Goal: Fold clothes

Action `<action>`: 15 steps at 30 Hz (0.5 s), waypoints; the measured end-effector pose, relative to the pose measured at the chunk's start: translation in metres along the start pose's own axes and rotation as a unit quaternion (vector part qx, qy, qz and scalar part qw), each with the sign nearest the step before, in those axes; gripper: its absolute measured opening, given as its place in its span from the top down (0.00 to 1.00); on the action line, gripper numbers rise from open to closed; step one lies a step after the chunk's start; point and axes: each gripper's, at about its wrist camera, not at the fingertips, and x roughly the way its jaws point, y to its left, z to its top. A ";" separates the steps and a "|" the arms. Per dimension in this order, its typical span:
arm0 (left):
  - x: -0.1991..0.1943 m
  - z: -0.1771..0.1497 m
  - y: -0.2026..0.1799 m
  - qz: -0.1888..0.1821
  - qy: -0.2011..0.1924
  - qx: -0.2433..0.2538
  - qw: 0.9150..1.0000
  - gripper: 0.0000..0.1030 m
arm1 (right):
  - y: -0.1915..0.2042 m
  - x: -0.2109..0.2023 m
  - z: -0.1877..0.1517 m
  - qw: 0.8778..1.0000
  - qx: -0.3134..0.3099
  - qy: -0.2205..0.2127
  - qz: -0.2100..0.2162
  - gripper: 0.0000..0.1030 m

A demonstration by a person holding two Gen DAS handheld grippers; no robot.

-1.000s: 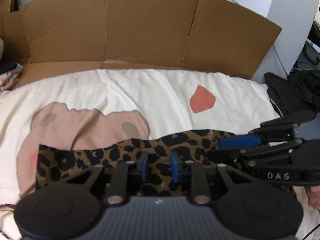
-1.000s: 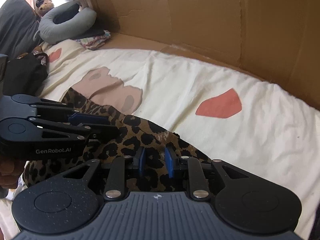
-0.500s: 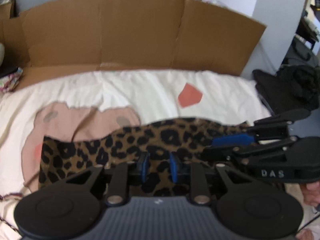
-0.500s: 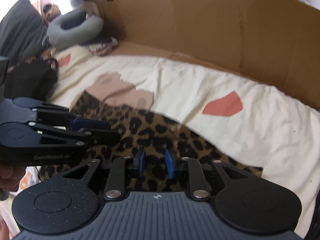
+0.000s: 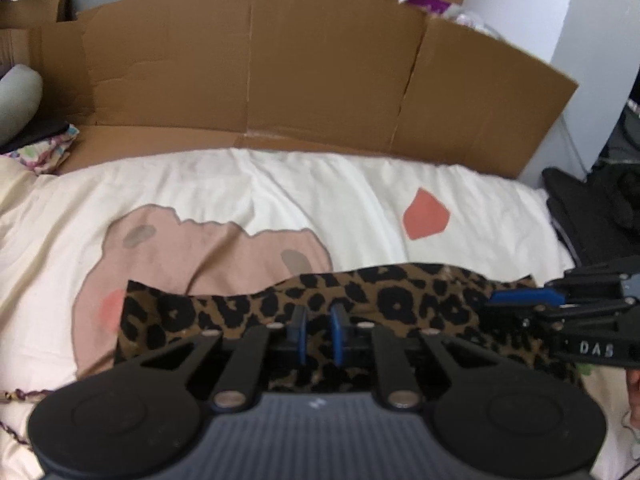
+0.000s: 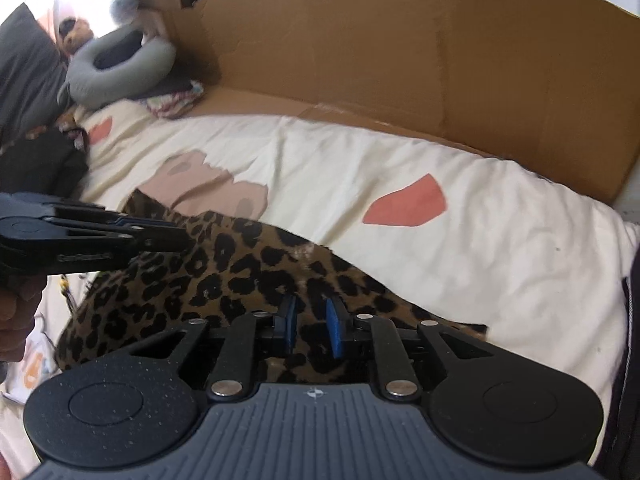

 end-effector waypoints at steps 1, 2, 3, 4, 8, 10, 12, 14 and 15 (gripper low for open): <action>-0.005 -0.001 -0.001 -0.004 -0.002 0.002 1.000 0.87 | -0.004 -0.004 -0.001 1.000 0.008 -0.001 0.006 0.78; -0.010 -0.003 -0.003 -0.008 -0.003 0.005 1.000 0.87 | -0.006 -0.008 -0.003 1.000 0.012 -0.003 0.010 0.78; -0.013 -0.005 -0.006 -0.013 -0.004 0.010 1.000 0.87 | -0.007 -0.012 -0.005 1.000 0.014 -0.004 0.013 0.78; -0.016 -0.008 -0.010 -0.019 -0.004 0.017 1.000 0.87 | -0.008 -0.015 -0.007 1.000 0.016 -0.005 0.016 0.78; -0.019 -0.019 -0.026 -0.041 0.003 0.040 0.998 0.87 | -0.004 -0.025 -0.016 0.999 0.019 -0.007 0.029 0.78; -0.019 -0.024 -0.034 -0.052 0.007 0.049 0.997 0.87 | 0.005 -0.025 -0.021 0.999 0.011 -0.004 0.038 0.78; -0.018 -0.028 -0.038 -0.061 0.009 0.052 0.997 0.86 | 0.014 -0.024 -0.026 0.999 0.005 0.000 0.051 0.78; -0.015 -0.030 -0.042 -0.060 0.013 0.062 0.996 0.86 | 0.022 -0.019 -0.031 0.998 -0.006 0.008 0.055 0.78; -0.012 -0.031 -0.044 -0.057 0.015 0.068 0.996 0.86 | 0.026 -0.016 -0.033 0.998 -0.014 0.013 0.053 0.78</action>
